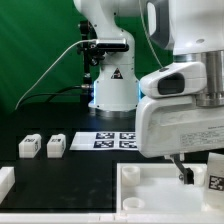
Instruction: Assemble one leg
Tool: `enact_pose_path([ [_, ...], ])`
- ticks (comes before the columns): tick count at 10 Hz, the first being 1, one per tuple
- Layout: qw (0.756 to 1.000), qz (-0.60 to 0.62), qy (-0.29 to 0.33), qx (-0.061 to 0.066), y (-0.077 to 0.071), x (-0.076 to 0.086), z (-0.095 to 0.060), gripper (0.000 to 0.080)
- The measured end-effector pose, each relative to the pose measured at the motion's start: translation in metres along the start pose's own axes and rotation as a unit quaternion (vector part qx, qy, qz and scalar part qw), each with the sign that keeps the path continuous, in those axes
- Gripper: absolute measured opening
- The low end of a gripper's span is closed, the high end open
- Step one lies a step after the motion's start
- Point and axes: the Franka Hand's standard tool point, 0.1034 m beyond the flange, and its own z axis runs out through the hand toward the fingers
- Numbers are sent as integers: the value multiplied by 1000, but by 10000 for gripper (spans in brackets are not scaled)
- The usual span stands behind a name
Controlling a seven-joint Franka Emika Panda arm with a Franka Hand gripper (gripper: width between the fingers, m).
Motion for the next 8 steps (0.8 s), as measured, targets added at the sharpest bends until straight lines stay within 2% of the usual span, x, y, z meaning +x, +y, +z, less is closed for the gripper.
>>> enact_pose_path([
  [1,1000,24,1,0,0,1,0,542],
  [2,999,49,2,2,-1,1,0,542],
  [3,993,116,2,6,-2,2,0,359],
  [4,986,166,2,7,1,2,0,359],
  [5,977,215,2,6,2,1,0,295],
  [6,970,243,2,5,3,1,0,295],
  [8,910,415,-2,10,9,-1,1,295],
])
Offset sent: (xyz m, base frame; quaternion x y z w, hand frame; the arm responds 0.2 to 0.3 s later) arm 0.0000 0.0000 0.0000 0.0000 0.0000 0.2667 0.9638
